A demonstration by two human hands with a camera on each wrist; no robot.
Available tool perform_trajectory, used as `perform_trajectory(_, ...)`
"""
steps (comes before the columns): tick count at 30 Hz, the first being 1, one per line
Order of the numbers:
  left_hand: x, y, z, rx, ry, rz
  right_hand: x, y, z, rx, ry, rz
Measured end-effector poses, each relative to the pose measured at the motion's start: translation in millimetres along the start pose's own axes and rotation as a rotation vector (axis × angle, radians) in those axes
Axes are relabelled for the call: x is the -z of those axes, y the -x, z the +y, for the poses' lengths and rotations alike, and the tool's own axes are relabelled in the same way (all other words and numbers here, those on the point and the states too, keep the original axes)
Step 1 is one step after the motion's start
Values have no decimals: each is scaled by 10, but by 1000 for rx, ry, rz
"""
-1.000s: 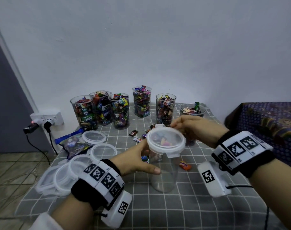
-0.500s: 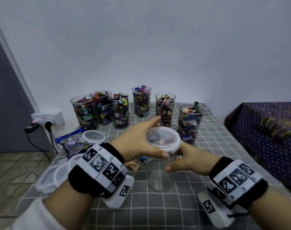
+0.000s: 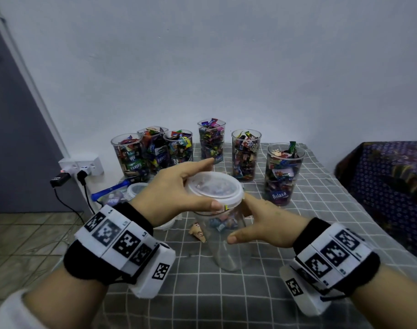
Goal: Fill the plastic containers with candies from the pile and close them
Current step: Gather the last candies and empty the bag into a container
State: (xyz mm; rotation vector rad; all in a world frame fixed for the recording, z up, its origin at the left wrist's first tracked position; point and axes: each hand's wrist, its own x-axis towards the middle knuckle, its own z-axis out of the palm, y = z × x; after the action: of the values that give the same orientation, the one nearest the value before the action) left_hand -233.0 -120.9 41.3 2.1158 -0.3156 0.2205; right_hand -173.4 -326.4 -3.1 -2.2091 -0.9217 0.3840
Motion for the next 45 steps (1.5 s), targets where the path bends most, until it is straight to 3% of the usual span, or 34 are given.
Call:
perform_trajectory(5, 168, 43, 127, -40, -41, 28, -40, -39, -60, -23, 128, -22)
perform_trajectory(9, 484, 16, 184, -36, 161, 218, -22, -20, 13, -64, 91, -19)
perform_trajectory(11, 617, 5, 115, -5, 115, 278, 5, 34, 50, -88, -22, -20)
perform_trajectory(15, 706, 71, -270, 303, -342, 145, 38, 159, 135, -80, -146, -28)
perform_trajectory(18, 677, 137, -650, 478, -531, 61, 17, 183, 181, -100, -149, -18)
perform_trajectory(23, 538, 183, -1011, 600, -690, -45, -1, 166, 206, -107, -121, -15)
perform_trajectory(28, 540, 122, -1068, 671, -805, -239, 43, 206, 163, -116, -87, -56)
perform_trajectory(30, 557, 79, -1022, 673, -848, -272, 120, 200, 167, -138, 22, -113)
perform_trajectory(33, 561, -22, -846, 589, -796, -221, 280, 150, 205, -190, 197, -177)
perform_trajectory(35, 527, -123, -684, 522, -759, -201, 366, 62, 235, -230, 265, -136)
perform_trajectory(39, 358, -430, -504, 453, -661, -300, 429, -238, 340, -281, 325, -63)
perform_trajectory(45, -17, -907, -639, 464, -468, -373, 410, -723, 414, -347, 360, -90)
